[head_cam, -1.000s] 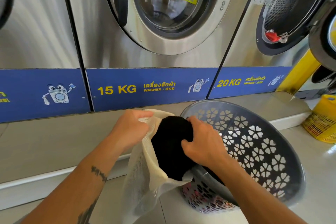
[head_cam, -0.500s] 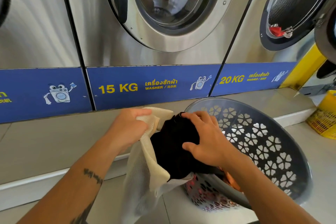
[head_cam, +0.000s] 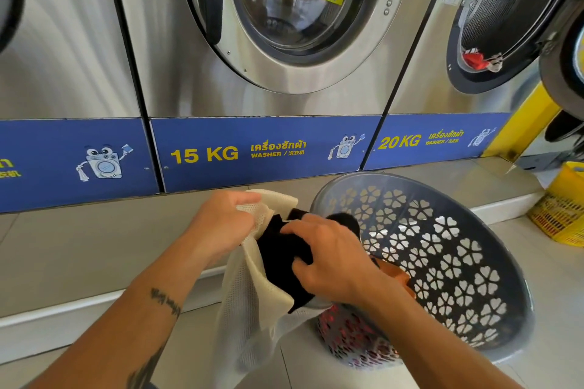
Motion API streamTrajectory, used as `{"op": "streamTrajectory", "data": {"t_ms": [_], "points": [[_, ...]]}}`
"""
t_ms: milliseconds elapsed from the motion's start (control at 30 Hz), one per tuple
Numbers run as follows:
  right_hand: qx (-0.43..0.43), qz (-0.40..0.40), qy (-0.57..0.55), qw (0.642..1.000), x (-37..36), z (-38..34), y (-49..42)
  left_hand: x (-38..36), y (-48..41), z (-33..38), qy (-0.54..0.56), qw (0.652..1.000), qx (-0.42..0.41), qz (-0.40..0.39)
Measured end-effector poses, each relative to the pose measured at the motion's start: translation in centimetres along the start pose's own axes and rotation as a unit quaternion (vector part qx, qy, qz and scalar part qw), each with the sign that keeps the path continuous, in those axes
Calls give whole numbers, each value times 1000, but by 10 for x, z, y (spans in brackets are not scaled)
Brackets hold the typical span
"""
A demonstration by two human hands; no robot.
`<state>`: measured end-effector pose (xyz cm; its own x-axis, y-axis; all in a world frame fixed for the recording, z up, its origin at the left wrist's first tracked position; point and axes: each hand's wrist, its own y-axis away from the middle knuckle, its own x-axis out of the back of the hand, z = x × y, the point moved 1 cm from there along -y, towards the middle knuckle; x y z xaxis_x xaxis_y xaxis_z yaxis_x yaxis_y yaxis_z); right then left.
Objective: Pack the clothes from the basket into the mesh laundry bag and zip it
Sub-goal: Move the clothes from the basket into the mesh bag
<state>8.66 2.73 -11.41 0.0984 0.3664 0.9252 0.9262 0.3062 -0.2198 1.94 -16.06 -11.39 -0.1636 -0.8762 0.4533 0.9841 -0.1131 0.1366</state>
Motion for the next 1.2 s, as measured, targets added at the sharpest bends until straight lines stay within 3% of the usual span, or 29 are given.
{"op": "streamTrajectory", "data": {"t_ms": [67, 167, 233, 367, 467, 567, 633, 700, 833, 900, 1033, 1200], "points": [[31, -31, 40, 998, -16, -4, -1, 2, 0, 0, 4, 1000, -5, -5], [75, -111, 187, 973, -51, -4, -2, 0, 2, 0, 4, 1000, -14, -20], [78, -129, 215, 965, -58, -2, -5, 1, 3, 0, -10, 1000, -8, -14], [32, -99, 20, 994, -31, 6, -6, 7, 0, -3, -14, 1000, 7, 4], [-60, 14, 38, 997, -7, 27, -2, 8, 0, -2, -22, 1000, 9, 0], [-239, -106, -37, 965, -1, 55, 3, 5, -2, -4, -31, 999, 11, -13], [-266, -148, -137, 943, -4, 63, 6, 3, -2, -6, -25, 999, 11, -18], [-257, -112, -147, 949, -5, 60, 6, -1, -1, -7, -14, 999, 16, -24], [-148, -41, 92, 984, 5, 17, 0, -15, 7, -12, -2, 999, 32, -41], [-99, -31, 129, 986, 5, -11, -2, -18, 8, -20, 4, 997, 48, -52], [-35, -103, 127, 986, -32, -48, -5, -5, 15, -46, -46, 995, 67, -65], [-44, -229, 32, 972, -105, -41, -2, 10, 36, -87, -172, 975, 116, -79]]}}
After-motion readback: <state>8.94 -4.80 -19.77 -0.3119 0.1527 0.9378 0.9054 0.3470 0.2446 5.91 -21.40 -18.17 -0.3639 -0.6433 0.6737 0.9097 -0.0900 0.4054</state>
